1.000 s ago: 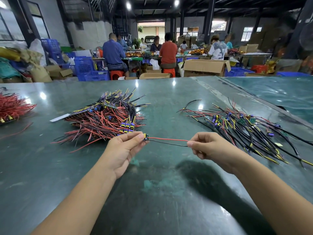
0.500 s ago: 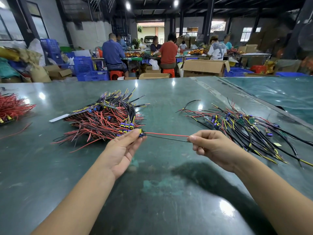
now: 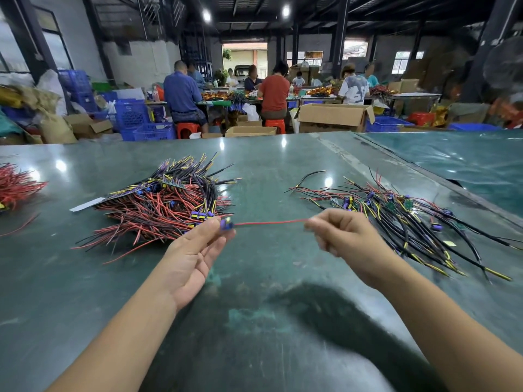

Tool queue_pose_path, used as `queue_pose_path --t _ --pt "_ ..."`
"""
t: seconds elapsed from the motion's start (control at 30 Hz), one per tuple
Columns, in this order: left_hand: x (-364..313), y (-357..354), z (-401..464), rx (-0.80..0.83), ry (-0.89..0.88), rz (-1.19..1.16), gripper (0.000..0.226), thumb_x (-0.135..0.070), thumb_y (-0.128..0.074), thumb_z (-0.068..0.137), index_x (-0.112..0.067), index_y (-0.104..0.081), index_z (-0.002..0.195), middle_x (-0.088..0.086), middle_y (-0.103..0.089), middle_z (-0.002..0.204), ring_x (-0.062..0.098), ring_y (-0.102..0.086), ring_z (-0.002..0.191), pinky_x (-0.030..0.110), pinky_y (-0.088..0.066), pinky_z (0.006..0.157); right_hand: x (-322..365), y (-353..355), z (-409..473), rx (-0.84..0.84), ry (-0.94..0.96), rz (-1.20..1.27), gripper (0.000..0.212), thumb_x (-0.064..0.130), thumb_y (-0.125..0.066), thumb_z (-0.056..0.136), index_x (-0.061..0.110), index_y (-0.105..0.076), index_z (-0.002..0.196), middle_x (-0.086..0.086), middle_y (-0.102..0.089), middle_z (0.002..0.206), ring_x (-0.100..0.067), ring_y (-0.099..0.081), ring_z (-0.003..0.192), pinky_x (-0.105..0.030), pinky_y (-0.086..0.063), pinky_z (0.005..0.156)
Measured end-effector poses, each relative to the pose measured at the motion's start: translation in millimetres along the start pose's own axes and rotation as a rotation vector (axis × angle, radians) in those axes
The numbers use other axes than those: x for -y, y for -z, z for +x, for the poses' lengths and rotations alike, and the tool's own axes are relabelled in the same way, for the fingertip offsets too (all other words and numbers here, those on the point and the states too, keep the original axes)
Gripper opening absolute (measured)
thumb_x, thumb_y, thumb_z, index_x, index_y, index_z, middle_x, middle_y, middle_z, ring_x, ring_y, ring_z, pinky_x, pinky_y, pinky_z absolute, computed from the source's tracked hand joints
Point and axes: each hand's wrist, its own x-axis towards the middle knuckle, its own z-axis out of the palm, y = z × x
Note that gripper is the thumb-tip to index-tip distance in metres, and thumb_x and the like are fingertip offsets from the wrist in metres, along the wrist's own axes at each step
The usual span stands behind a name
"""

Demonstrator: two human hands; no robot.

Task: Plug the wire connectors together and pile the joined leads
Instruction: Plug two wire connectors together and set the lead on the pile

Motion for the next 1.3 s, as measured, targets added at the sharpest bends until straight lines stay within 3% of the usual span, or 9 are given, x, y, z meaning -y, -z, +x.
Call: queue_pose_path --t 0.17,0.33,0.4,0.5,0.6,0.93,1.03,1.2,1.3 --pt "-2.9 2.2 0.0 0.092 0.024 -0.051 0.048 -0.023 -0.066 0.072 -0.005 -0.058 0.115 0.020 -0.069 0.107 0.028 -0.067 0.102 0.025 -0.058 0.072 -3.4 42.8 16.4 -0.444 0.047 0.221 0.014 0.012 -0.059 0.092 0.012 -0.064 0.079 0.006 -0.055 0.050 -0.003 -0.039 0.039 -0.011 -0.032 0.040" --pt "-4.1 3.7 1.6 0.070 -0.025 -0.007 0.034 -0.019 -0.064 0.079 -0.005 -0.061 0.111 0.013 -0.072 0.093 0.021 -0.071 0.090 0.024 -0.057 0.071 -25.9 91.1 16.0 -0.700 -0.146 -0.349 0.025 0.021 -0.059 0.091 0.010 -0.065 0.068 -0.005 -0.059 0.057 -0.013 -0.050 0.048 -0.026 -0.042 0.055" --pt "-5.4 5.8 3.1 0.041 -0.030 -0.001 0.024 -0.015 -0.061 0.086 -0.005 -0.062 0.108 0.011 -0.072 0.088 0.019 -0.071 0.084 0.024 -0.058 0.071 -24.4 98.7 14.7 -0.702 -0.213 -0.432 0.030 0.020 -0.058 0.090 0.010 -0.063 0.063 -0.007 -0.058 0.055 -0.017 -0.049 0.048 -0.025 -0.042 0.055" --pt "-6.8 7.8 5.0 0.023 -0.033 0.000 0.023 -0.015 -0.062 0.083 -0.006 -0.063 0.104 0.010 -0.071 0.085 0.017 -0.071 0.079 0.024 -0.058 0.071 -14.6 91.9 15.3 -0.560 -0.208 -0.154 0.022 0.011 -0.057 0.093 0.007 -0.061 0.071 -0.008 -0.055 0.059 -0.002 -0.045 0.035 -0.013 -0.039 0.039" --pt "-6.8 9.4 5.3 0.033 -0.033 -0.008 0.030 -0.019 -0.065 0.076 -0.007 -0.065 0.104 0.009 -0.071 0.086 0.017 -0.071 0.079 0.025 -0.058 0.071 -5.2 75.2 20.8 -0.437 -0.193 -0.050 0.020 0.008 -0.056 0.093 0.006 -0.060 0.074 -0.010 -0.055 0.061 -0.002 -0.047 0.036 -0.011 -0.041 0.041" --pt "-8.1 11.4 3.3 0.004 -0.030 -0.043 0.019 -0.015 -0.060 0.086 -0.006 -0.064 0.103 0.009 -0.068 0.084 0.016 -0.071 0.075 0.023 -0.058 0.068 61.5 98.1 70.1 -0.536 -0.099 0.118 0.011 0.016 -0.056 0.094 0.008 -0.062 0.090 -0.005 -0.060 0.078 -0.009 -0.056 0.063 -0.014 -0.053 0.056" --pt "-9.0 9.7 0.9 -0.035 -0.071 -0.026 0.011 -0.008 -0.057 0.090 -0.008 -0.063 0.099 0.008 -0.068 0.080 0.015 -0.070 0.069 0.023 -0.058 0.067 47.6 112.4 55.7 -0.615 -0.150 -0.208 0.017 0.020 -0.060 0.092 0.004 -0.067 0.091 -0.008 -0.064 0.074 -0.014 -0.057 0.060 -0.023 -0.050 0.048" --pt "0.3 9.8 4.7 -0.184 -0.285 0.385 0.020 0.001 -0.059 0.089 -0.014 -0.062 0.102 0.002 -0.063 0.076 0.002 -0.060 0.056 0.017 -0.049 0.057 13.7 102.8 22.9 -0.274 -0.566 -1.408 0.029 0.046 -0.063 0.085 0.018 -0.065 0.079 -0.001 -0.062 0.073 -0.020 -0.059 0.076 -0.029 -0.044 0.071" --pt "4.9 11.5 6.6 -0.223 -0.415 0.588 0.030 0.004 -0.056 0.088 -0.025 -0.062 0.093 0.000 -0.063 0.082 -0.003 -0.056 0.056 0.016 -0.046 0.058 12.2 57.3 19.6 -0.371 -0.355 -1.281 0.023 0.041 -0.058 0.084 0.019 -0.066 0.086 -0.005 -0.068 0.091 -0.027 -0.062 0.091 -0.036 -0.049 0.082"
